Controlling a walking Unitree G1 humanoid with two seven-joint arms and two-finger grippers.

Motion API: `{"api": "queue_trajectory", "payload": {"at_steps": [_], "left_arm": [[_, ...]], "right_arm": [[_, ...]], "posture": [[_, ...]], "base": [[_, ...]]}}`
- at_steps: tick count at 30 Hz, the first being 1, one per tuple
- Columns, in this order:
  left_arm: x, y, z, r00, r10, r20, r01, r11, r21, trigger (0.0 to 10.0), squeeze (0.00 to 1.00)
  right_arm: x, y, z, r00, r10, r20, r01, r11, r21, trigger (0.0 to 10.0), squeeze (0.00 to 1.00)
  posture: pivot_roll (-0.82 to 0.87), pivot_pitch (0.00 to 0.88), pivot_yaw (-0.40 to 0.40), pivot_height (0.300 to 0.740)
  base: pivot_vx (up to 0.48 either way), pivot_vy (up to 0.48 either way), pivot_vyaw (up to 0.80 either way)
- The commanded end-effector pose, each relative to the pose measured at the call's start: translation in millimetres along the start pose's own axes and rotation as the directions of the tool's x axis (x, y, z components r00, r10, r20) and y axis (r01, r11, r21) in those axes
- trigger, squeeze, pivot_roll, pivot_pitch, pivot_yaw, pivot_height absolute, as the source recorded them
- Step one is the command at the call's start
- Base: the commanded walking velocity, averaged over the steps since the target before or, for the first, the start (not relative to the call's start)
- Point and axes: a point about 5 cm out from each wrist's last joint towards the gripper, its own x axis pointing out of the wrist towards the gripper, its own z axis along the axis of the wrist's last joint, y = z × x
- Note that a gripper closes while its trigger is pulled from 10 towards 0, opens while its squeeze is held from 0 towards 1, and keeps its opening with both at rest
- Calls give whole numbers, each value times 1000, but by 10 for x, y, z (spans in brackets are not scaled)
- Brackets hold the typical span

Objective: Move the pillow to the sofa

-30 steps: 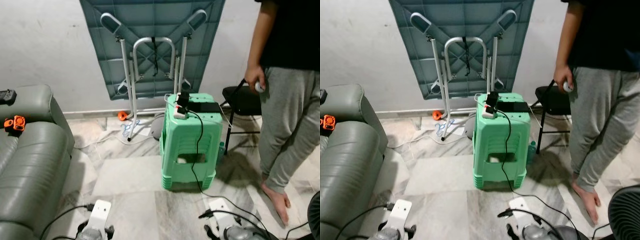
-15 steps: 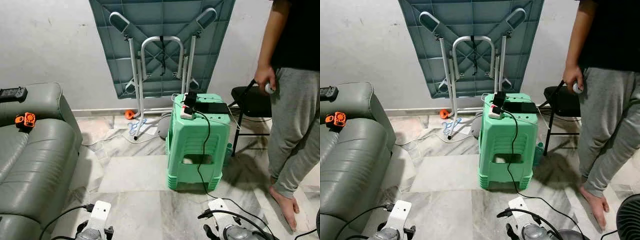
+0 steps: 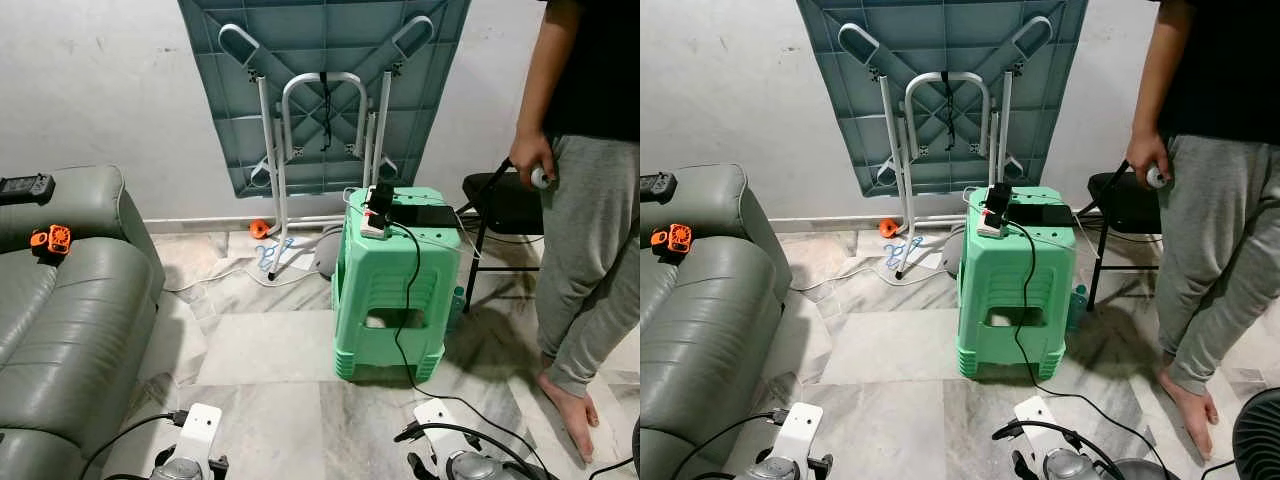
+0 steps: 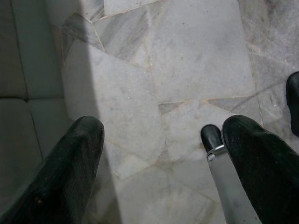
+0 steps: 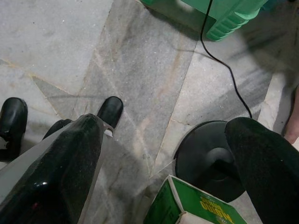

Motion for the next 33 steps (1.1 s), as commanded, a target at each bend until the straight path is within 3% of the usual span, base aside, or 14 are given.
{"api": "queue_trajectory", "payload": {"at_steps": [1,5,7,8,9,10,12,13,14,18,22,23,29,33], "left_arm": [[0,19,-4,1000,-3,-4,3,1000,-16,10000,0],[-1,38,-2,999,41,7,-40,998,-52,10000,0],[-3,27,0,998,49,32,-42,985,-169,10000,0],[-3,27,0,998,49,32,-42,985,-169,10000,0],[-4,-15,-21,999,19,41,-4,943,-332,10000,0],[-4,-15,-21,999,19,41,-4,943,-332,10000,0],[-6,-86,-34,997,-47,62,72,865,-496,10000,0],[-6,-86,-34,997,-47,62,72,865,-496,10000,0],[-10,-157,-34,987,-133,86,158,817,-554,10000,0],[-24,216,28,981,-154,116,192,828,-527,10000,0],[-26,178,-34,980,-174,102,201,832,-517,10000,0],[-24,193,-41,984,-150,92,176,856,-487,10000,0],[-8,78,77,987,-136,88,161,877,-452,10000,0],[-3,-108,207,980,-150,131,195,850,-489,10000,0]], "right_arm": [[2,-24,42,1000,-2,7,2,1000,-7,10000,0],[2,-26,41,1000,-4,5,4,1000,-6,10000,0],[2,-31,43,1000,-9,4,9,1000,-8,10000,0],[2,-31,43,1000,-9,4,9,1000,-8,10000,0],[2,-33,45,1000,-13,5,13,1000,-5,10000,0],[2,-33,45,1000,-13,5,13,1000,-5,10000,0],[2,-35,46,1000,-15,7,15,1000,1,10000,0],[2,-35,46,1000,-15,7,15,1000,1,10000,0],[2,-36,47,1000,-15,7,15,1000,0,10000,0],[2,-38,48,1000,-13,7,13,1000,-3,10000,0],[2,-39,52,1000,-13,9,13,1000,-5,10000,0],[-1,-62,72,998,-57,39,57,998,2,10000,0],[-5,-97,83,993,-107,48,108,994,-15,10000,0],[-15,-144,97,982,-174,77,175,985,-3,10000,0]], "posture": [[-92,0,47,740],[-90,0,45,740],[-88,0,44,740],[-88,0,44,740],[-88,0,45,740],[-88,0,45,740],[-88,0,44,740],[-88,0,44,740],[-85,0,43,740],[-86,0,43,740],[-87,0,44,740],[-91,0,45,740],[-105,0,44,740],[-113,0,33,740]], "base": [[0,0,0],[0,0,0],[0,0,0],[0,0,0],[0,0,0],[0,0,0],[0,0,0],[0,0,0],[0,0,0],[0,0,0],[0,0,0],[0,0,0],[0,0,0],[0,0,0]]}}
